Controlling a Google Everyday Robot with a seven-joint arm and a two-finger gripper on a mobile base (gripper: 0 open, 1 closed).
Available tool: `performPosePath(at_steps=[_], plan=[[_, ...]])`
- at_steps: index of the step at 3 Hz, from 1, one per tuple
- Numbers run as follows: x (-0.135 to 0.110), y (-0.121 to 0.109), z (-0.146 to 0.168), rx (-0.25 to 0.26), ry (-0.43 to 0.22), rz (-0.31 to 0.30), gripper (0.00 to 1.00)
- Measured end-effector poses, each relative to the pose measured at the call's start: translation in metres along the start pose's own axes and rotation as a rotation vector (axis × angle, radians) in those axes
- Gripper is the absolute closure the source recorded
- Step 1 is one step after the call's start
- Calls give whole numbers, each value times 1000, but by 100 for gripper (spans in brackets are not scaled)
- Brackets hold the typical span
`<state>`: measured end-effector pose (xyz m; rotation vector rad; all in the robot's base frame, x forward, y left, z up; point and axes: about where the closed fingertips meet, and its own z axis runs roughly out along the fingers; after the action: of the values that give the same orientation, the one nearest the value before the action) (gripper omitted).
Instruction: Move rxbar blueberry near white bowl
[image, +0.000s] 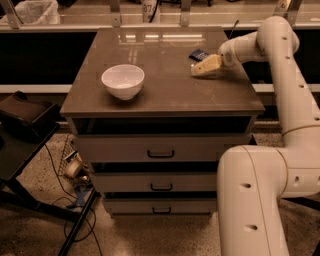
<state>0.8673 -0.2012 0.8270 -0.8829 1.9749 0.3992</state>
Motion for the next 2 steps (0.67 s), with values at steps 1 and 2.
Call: performPosePath(at_steps=[1, 2], plan=[[-38, -7, 15, 60, -76, 115, 0], [-33, -9, 14, 62, -70, 109, 0]])
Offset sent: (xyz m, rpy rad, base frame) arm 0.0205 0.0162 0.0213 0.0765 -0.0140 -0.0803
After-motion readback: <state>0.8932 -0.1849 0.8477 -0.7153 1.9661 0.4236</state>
